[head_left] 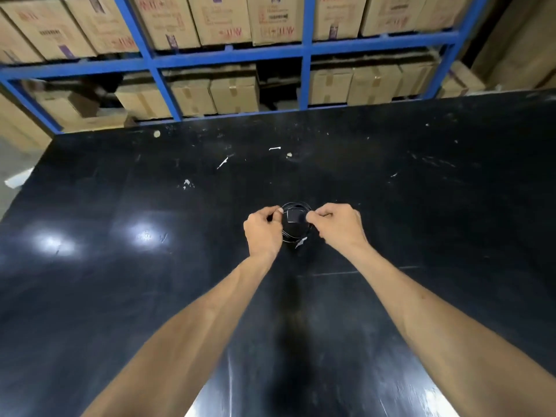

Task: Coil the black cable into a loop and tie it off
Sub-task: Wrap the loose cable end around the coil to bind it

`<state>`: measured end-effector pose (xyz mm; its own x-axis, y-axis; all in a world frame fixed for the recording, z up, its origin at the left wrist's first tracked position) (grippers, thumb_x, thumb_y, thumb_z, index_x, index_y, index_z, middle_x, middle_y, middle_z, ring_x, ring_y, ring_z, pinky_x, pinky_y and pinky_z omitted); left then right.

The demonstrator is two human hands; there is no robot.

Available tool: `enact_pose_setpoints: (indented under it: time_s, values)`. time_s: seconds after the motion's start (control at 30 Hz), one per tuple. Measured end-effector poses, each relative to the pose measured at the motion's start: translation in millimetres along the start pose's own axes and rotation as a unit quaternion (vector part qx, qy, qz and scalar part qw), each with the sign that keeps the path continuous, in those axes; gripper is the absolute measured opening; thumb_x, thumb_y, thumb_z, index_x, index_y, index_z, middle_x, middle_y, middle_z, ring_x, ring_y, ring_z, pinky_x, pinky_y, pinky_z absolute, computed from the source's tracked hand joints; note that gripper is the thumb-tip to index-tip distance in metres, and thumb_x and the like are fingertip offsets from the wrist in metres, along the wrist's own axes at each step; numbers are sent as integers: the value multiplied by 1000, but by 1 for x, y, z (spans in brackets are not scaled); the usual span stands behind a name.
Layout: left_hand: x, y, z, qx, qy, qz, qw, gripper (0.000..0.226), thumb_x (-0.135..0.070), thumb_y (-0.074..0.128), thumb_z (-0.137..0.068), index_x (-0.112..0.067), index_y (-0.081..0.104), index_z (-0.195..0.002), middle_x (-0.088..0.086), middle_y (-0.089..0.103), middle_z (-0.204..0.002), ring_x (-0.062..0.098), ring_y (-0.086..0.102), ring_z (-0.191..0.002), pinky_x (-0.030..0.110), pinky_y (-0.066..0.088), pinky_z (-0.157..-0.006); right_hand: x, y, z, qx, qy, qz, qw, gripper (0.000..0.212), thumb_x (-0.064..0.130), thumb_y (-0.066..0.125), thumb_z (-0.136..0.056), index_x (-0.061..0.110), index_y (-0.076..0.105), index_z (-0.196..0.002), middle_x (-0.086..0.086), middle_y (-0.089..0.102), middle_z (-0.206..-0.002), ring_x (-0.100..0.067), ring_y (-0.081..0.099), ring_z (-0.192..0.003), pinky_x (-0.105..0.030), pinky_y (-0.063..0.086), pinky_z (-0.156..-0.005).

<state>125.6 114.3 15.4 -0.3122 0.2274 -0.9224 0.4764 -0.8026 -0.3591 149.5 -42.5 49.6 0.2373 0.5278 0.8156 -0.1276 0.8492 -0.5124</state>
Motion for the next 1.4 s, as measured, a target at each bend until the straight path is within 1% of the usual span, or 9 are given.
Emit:
enact_pose_setpoints:
  time_s: [0.1, 0.3, 0.53, 0.7, 0.83, 0.93, 1.1, 1.23, 1.4]
  values:
    - [-21, -16, 18, -6, 37, 9, 999, 20, -17, 63, -96, -7, 79, -103, 10, 78, -89, 19, 69, -80, 31, 56, -81, 19, -2, 31, -48, 22, -96, 994, 16, 29, 74, -76, 18, 76, -65, 5, 67, -49, -6, 62, -39, -19, 52, -41]
    - [-56, -43, 62, 18, 92, 55, 994, 17, -21, 64, -96, -11, 78, -99, 7, 76, -81, 25, 73, -78, 35, 59, -77, 34, -9, 81, -94, 106, -83, 986, 24, 32, 74, -75, 13, 74, -59, 2, 66, -41, -10, 59, -29, -28, 61, -52]
    - [-75, -63, 107, 69, 147, 82, 983, 12, -21, 67, -93, -19, 77, -87, -7, 75, -72, 2, 70, -66, 12, 50, -61, 60, -3, 120, -76, 129, -324, 934, 25, 5, 68, -87, 10, 73, -63, -1, 67, -48, -10, 59, -37, -23, 48, -42]
    - [-83, -82, 112, 86, 88, 115, 986, 6, -16, 70, -87, -15, 73, -82, 4, 75, -72, 15, 71, -65, 33, 60, -70, 64, 0, 143, -27, 106, -380, 918, 22, 1, 60, -94, 7, 74, -78, -1, 65, -61, -8, 57, -52, -23, 50, -53]
    - [-88, -96, 110, 118, 28, 150, 981, 10, -8, 73, -82, -5, 69, -91, 5, 72, -65, 14, 68, -57, 32, 56, -66, 67, 6, 153, -14, 116, -422, 899, 25, 4, 60, -100, 10, 74, -81, 0, 67, -62, -7, 58, -55, -19, 50, -53]
    - [-93, -108, 107, 147, 0, 162, 976, 21, -3, 71, -83, -8, 64, -102, 6, 73, -70, 14, 67, -54, 26, 54, -62, 73, 7, 160, -6, 132, -427, 894, 25, 3, 59, -100, 7, 73, -80, 2, 67, -52, -5, 58, -48, -18, 50, -48]
    - [-92, -122, 104, 178, 14, 121, 976, 6, 3, 64, -89, -1, 68, -88, 10, 67, -69, 12, 60, -50, 20, 50, -53, 86, 5, 176, 0, 132, -424, 896, 20, -9, 61, -96, -6, 69, -78, -15, 70, -64, -15, 62, -51, -18, 55, -43]
    - [-86, -125, 108, 150, 44, 112, 981, 8, -3, 69, -88, -3, 77, -89, 7, 71, -79, 14, 61, -70, 22, 50, -69, 96, 7, 187, -65, 114, -367, 921, 6, -9, 73, -85, -14, 72, -89, -20, 75, -70, -26, 74, -54, -28, 62, -51]
    - [-89, -131, 115, 130, 90, 100, 982, 10, -10, 70, -89, -9, 78, -95, 4, 76, -91, 13, 68, -81, 27, 55, -80, 104, 8, 200, -83, 102, -357, 925, 13, -8, 78, -83, -9, 72, -72, -17, 76, -62, -27, 78, -59, -28, 62, -52]
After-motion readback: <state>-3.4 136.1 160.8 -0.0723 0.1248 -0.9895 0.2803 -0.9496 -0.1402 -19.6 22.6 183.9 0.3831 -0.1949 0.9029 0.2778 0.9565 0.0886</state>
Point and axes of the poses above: each hand's wrist, its own z-axis away from the middle knuckle, its own y-axis out of the palm, x = y × z, the point moved 1 cm from there along -z, towards the middle knuckle
